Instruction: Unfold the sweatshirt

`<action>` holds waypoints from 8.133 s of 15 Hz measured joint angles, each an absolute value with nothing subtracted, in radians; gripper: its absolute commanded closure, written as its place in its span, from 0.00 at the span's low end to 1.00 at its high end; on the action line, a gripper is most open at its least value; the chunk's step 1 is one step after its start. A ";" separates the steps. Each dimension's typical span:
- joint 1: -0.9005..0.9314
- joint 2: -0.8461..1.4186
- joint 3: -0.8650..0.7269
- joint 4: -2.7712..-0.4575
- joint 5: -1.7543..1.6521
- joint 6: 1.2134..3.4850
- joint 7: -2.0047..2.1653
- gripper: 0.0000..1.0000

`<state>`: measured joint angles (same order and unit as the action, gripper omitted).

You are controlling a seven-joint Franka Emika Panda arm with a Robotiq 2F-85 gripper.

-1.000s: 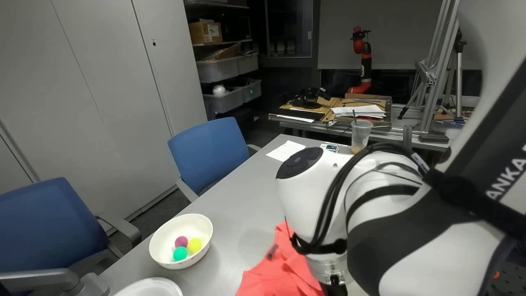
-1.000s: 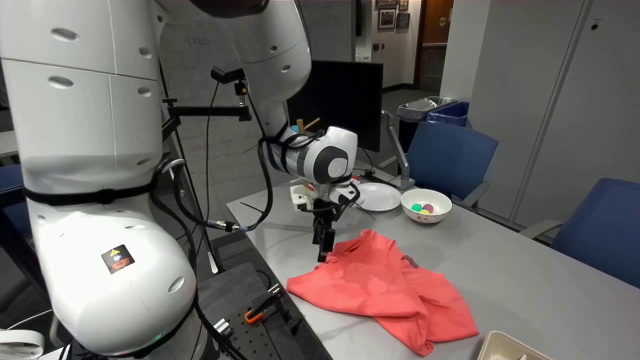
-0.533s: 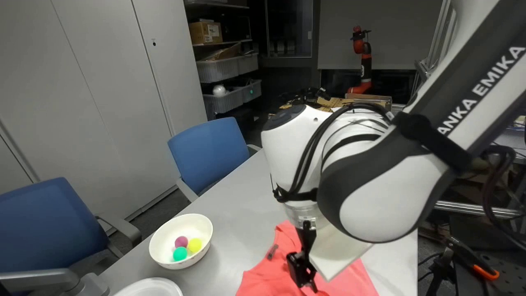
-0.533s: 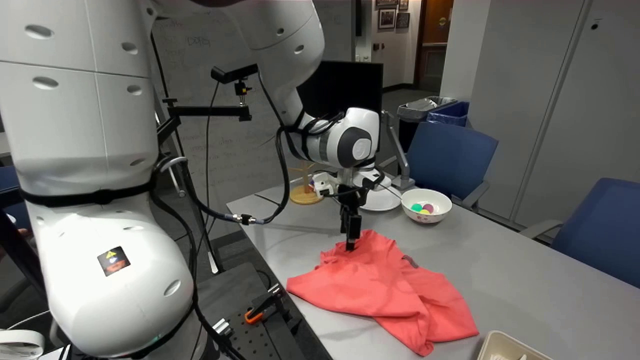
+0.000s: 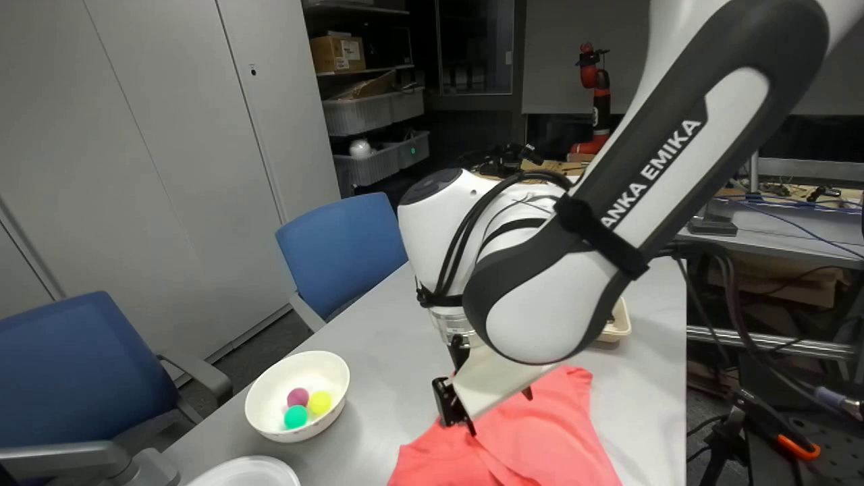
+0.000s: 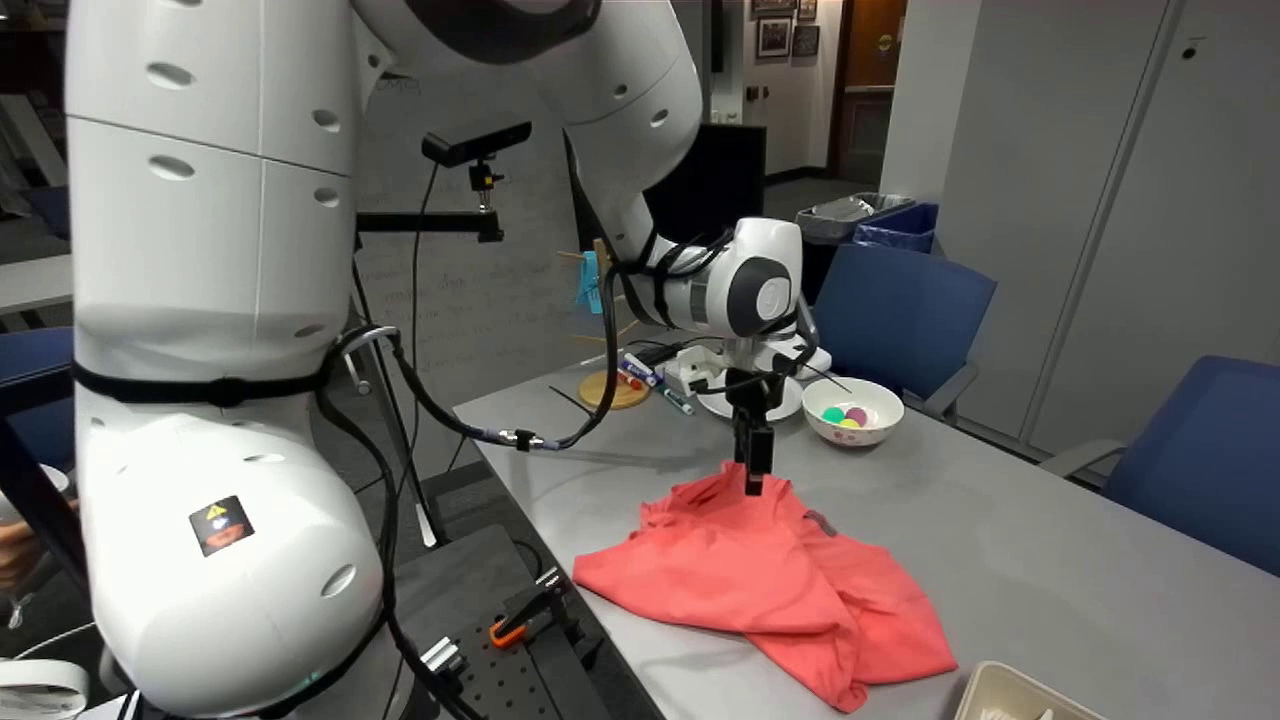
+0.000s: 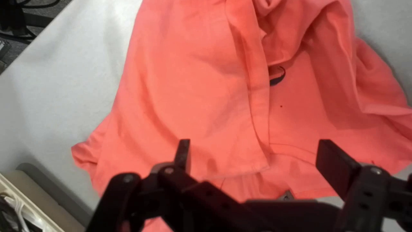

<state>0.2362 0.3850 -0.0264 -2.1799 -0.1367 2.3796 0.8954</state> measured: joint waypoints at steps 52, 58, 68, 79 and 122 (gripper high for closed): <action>0.241 0.728 -0.118 -1.934 -0.127 2.495 0.978 0.47; 0.242 0.736 -0.118 -1.928 -0.127 2.495 0.985 0.99; 0.255 0.730 -0.118 -1.936 -0.128 2.493 1.011 0.99; 0.309 0.447 -0.169 -2.425 -0.176 2.547 1.144 0.99; 0.234 0.113 -0.039 -2.729 -0.602 2.033 2.347 0.99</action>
